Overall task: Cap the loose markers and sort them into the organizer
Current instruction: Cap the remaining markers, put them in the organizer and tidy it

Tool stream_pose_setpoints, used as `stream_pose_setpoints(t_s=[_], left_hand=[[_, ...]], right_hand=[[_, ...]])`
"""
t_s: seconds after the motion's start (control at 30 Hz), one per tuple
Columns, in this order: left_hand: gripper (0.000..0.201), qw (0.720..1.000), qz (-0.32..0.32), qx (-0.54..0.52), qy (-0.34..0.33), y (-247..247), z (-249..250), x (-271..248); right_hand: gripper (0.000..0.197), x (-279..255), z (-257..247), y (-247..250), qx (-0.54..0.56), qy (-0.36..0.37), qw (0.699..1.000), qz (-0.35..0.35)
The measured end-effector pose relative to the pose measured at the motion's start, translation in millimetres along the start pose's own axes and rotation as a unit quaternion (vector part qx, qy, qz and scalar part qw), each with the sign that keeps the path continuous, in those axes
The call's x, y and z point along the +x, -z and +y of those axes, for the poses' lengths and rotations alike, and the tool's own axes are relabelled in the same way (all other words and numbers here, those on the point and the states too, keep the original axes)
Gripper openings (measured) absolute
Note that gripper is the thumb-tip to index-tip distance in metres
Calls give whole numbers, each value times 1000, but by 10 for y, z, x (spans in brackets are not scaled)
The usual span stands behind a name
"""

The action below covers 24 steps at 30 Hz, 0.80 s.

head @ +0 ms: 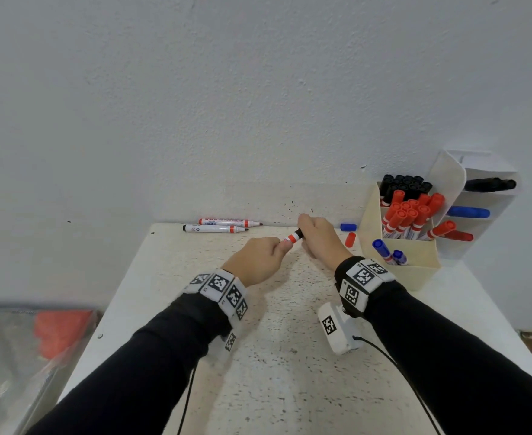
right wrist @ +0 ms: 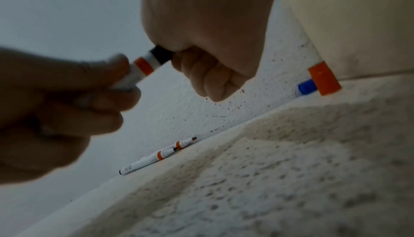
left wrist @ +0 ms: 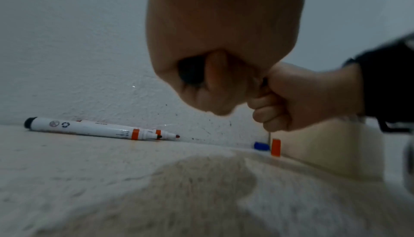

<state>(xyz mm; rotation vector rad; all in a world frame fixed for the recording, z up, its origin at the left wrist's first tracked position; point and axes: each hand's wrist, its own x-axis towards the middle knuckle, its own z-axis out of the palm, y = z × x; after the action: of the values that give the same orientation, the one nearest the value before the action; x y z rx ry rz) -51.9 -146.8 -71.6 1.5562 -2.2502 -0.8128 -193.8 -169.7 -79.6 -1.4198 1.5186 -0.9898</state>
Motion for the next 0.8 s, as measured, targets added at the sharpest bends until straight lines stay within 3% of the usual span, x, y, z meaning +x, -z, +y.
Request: stream_pose_setpoints(t_s=[0.13,0.23,0.37,0.5,0.6,0.7,0.8], left_hand=[[48,965,-104,-227,79,137,48,24],[49,956,-116,-254,90,139,43,41],[47,980,-39,-190,51,31,4,75],[55,988,12,-152,37,41,-103,129],[42,989,104,-19,101,133,-331,220],[34,963,81,147,211,214,-525,245],[44,946,89,222,219,170,-647,228]], right_hand=[[40,-9,-104,9,6,46,999,-3],[42,-11,-150,-11,6,61,998,5],[43,-35,-178,-30,-30,102,993,56],[31,-44,-221,22,-27,119,985,119],[16,-63,-323,154,-24,146,973,176],[19,-56,-425,332,-71,189,953,228],[24,-64,-502,536,-109,213,933,269]])
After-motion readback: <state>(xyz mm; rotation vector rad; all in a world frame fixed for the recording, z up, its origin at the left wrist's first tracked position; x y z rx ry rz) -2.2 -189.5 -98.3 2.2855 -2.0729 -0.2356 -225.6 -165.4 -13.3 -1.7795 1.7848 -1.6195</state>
